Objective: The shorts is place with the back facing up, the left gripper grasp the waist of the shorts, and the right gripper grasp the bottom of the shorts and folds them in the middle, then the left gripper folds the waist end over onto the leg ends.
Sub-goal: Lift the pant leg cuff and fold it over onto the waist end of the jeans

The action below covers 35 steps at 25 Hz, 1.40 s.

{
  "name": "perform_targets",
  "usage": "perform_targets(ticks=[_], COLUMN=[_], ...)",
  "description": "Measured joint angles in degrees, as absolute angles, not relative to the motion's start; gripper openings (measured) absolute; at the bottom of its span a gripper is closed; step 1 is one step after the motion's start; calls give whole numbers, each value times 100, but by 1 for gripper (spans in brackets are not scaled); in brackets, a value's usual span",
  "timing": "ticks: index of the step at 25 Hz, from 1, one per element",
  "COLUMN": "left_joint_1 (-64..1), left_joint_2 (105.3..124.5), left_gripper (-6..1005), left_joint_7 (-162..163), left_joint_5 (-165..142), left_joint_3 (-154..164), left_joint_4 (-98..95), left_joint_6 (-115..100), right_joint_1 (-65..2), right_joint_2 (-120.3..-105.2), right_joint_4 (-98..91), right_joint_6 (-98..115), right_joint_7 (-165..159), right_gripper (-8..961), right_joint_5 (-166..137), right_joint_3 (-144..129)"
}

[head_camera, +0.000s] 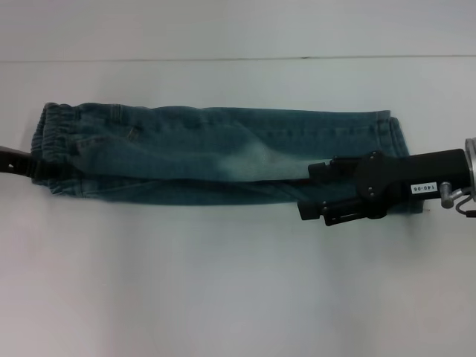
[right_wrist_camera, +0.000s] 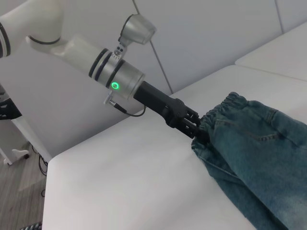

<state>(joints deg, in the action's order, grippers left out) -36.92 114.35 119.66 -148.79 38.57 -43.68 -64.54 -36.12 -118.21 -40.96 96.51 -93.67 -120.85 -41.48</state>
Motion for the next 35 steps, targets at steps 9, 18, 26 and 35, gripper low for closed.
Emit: perform_targets(ticks=[9, 18, 26, 35], left_joint_1=[-3669, -3636, -3535, -3697], left_joint_2=[11459, 11501, 11633, 11654], left_gripper=[537, 237, 159, 102], left_joint_7=[11918, 11902, 11900, 11958], left_joint_5=[-14873, -14871, -14869, -14842], left_joint_3=[3876, 3880, 3841, 3851], left_joint_4=[-4362, -4505, -5160, -5850], left_joint_6=[-6524, -6695, -7285, -8509], right_joint_1=[-3628, -3636, -3639, -3627], right_joint_2=[-11821, -11821, -11821, -11803], right_joint_4=[-4075, -4078, -4056, -4031], right_joint_6=[9616, 9583, 9549, 9378], right_joint_7=[-9340, -9313, -9319, -9429], right_gripper=[955, 945, 895, 806], right_joint_5=[-12085, -12085, -12088, -12094], right_joint_3=[-4165, -4251, -4291, -4297])
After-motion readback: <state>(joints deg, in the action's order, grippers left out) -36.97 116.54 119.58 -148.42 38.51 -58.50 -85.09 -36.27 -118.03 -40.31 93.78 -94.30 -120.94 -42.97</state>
